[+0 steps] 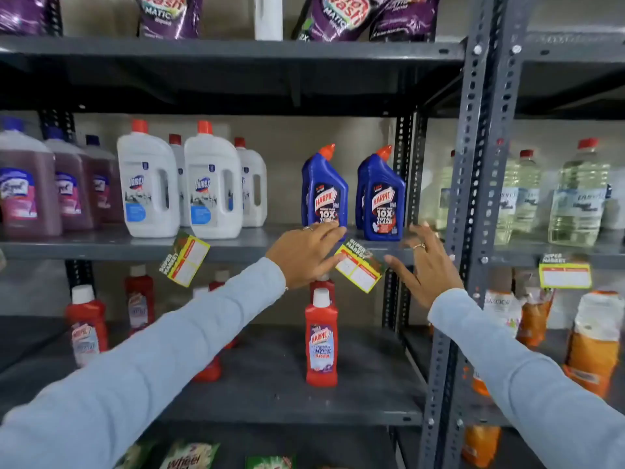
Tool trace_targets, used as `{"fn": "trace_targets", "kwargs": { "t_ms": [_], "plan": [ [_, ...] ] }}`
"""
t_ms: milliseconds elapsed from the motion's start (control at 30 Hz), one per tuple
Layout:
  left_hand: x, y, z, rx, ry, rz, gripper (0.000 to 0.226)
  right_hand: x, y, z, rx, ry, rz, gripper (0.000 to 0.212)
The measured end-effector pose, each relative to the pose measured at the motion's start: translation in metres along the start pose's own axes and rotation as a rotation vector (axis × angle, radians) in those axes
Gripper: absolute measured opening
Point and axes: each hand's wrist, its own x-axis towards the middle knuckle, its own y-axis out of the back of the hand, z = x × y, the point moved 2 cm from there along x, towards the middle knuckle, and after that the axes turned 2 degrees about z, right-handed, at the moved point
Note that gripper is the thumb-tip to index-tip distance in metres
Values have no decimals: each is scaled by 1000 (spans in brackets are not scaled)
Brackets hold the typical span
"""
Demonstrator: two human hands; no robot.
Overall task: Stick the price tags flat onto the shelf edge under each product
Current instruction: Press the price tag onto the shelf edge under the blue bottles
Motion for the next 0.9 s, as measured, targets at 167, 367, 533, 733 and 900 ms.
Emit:
{"fn": "trace_targets", "kwargs": {
  "t_ms": [167,367,533,733,900],
  "plan": [
    [11,-37,-8,-178,295,-149,45,5,-28,24,-145,-128,-213,52],
    [42,-50,-10,-207,250,-275,47,33,-36,29,-118,-72,-212,52],
    [79,-47,-6,20,124,-475,40,42,-51,28,-120,-75,-266,51],
    [91,-44,-1,28,135,-500,23,52,-61,16,-34,-192,-208,39],
    [83,-46,-3,-47,146,-442,20,59,-50,18,93,-224,-240,35]
  ]
}}
